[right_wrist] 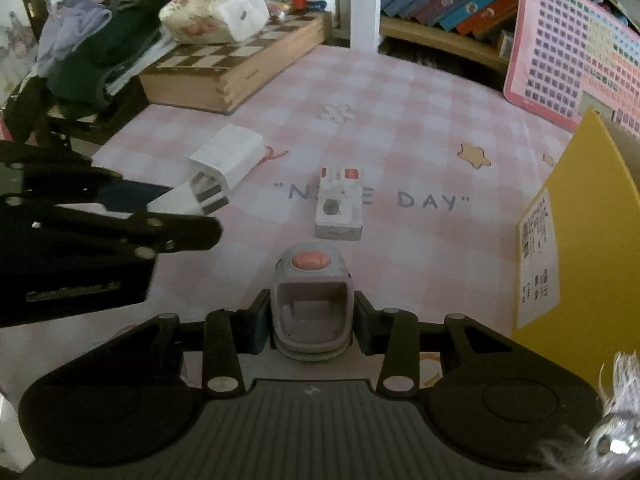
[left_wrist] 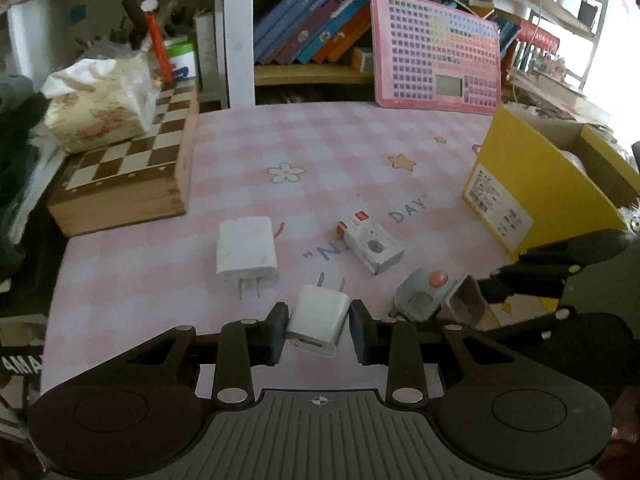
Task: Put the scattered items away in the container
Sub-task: 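Close the left tool on the small white charger and lift it, then carry the charger and toy truck up toward the yellow box with both tools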
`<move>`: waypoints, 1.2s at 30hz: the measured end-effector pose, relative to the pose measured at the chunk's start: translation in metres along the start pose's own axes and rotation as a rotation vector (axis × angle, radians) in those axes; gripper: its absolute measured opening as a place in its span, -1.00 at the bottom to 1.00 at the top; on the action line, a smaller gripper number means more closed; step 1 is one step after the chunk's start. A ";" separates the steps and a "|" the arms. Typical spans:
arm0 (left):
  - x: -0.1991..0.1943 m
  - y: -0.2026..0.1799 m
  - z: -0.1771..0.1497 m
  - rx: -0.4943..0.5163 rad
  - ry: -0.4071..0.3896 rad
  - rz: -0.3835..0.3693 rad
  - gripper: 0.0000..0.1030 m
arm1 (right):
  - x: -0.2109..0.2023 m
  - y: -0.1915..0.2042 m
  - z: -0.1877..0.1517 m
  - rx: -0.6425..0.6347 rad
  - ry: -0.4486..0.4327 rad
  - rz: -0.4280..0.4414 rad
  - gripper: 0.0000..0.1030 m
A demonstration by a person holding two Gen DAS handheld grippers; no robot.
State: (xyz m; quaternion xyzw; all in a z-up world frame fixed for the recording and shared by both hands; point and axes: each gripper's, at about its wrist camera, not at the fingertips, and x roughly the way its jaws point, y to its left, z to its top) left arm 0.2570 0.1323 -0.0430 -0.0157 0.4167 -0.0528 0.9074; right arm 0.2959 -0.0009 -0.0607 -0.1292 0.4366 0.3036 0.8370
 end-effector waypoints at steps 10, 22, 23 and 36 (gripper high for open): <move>-0.048 0.003 -0.017 -0.021 -0.050 0.010 -0.39 | -0.033 0.017 -0.004 -0.017 -0.052 0.010 -0.26; -0.114 -0.011 -0.041 -0.009 -0.136 -0.045 -0.39 | -0.092 0.038 -0.033 0.014 -0.084 0.039 -0.26; -0.119 -0.012 -0.043 -0.010 -0.138 -0.052 -0.39 | -0.097 0.040 -0.036 0.015 -0.088 0.043 -0.26; -0.157 -0.025 -0.082 -0.001 -0.144 -0.100 -0.39 | -0.139 0.073 -0.074 0.042 -0.110 0.038 -0.26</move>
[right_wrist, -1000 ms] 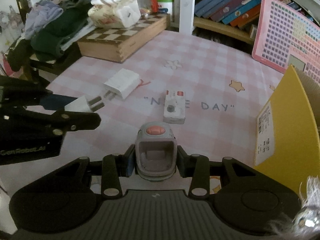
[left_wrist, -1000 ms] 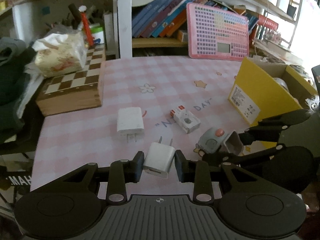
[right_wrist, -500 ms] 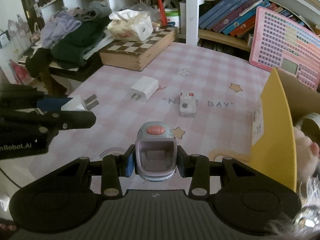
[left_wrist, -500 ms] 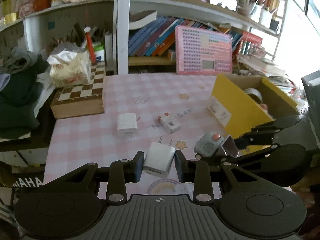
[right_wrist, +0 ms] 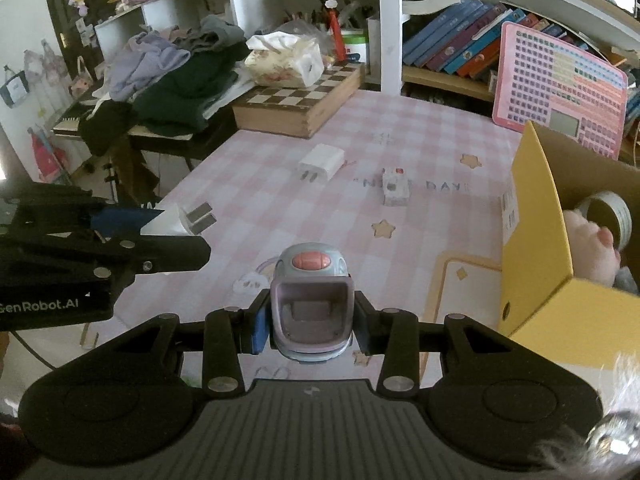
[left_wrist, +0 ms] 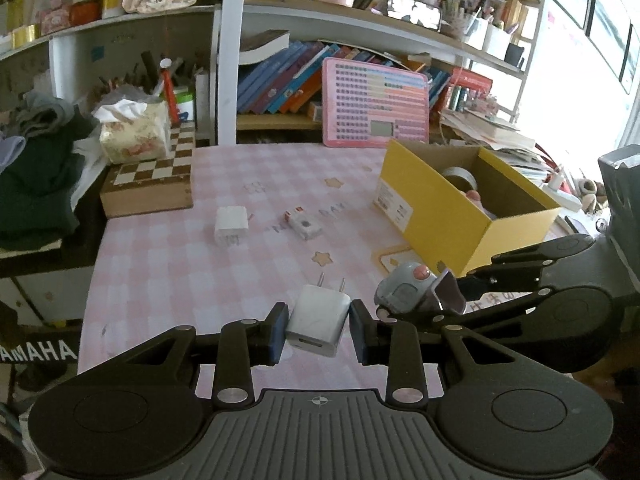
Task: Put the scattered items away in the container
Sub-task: 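Carry the charger and toy truck up toward the yellow box with both tools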
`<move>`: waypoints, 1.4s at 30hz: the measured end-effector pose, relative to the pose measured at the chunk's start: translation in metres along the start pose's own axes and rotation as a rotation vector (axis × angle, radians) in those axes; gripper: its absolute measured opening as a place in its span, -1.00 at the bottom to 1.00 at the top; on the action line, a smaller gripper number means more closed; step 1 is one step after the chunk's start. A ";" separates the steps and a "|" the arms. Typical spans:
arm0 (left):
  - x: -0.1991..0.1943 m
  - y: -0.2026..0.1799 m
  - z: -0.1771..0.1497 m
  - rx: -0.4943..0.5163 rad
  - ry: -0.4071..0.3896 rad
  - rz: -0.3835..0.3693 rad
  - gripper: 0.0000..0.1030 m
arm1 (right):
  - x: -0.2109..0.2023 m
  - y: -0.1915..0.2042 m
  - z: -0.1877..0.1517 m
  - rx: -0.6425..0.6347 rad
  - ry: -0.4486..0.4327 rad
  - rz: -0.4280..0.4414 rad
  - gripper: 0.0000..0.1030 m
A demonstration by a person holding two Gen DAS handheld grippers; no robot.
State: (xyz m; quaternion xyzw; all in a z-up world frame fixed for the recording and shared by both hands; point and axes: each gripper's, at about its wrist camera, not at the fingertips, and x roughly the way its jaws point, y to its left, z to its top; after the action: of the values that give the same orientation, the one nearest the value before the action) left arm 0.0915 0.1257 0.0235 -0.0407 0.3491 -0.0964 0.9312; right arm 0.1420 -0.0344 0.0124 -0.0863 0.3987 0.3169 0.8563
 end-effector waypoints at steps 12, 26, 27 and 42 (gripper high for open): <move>-0.015 -0.019 -0.021 0.017 0.020 -0.079 -0.39 | -0.028 0.007 -0.036 0.057 0.010 -0.052 -0.26; -0.008 -0.056 -0.020 0.103 0.032 -0.184 -0.39 | -0.061 -0.012 -0.064 0.159 -0.002 -0.151 -0.26; -0.007 -0.059 -0.020 0.111 0.035 -0.193 -0.39 | -0.064 -0.014 -0.066 0.169 -0.003 -0.158 -0.26; 0.021 -0.115 -0.010 0.214 0.081 -0.312 -0.39 | -0.096 -0.060 -0.097 0.306 -0.004 -0.251 -0.26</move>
State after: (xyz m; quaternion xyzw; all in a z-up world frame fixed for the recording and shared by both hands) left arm 0.0829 0.0087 0.0185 0.0086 0.3635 -0.2776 0.8892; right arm 0.0718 -0.1659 0.0118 -0.0035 0.4265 0.1438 0.8930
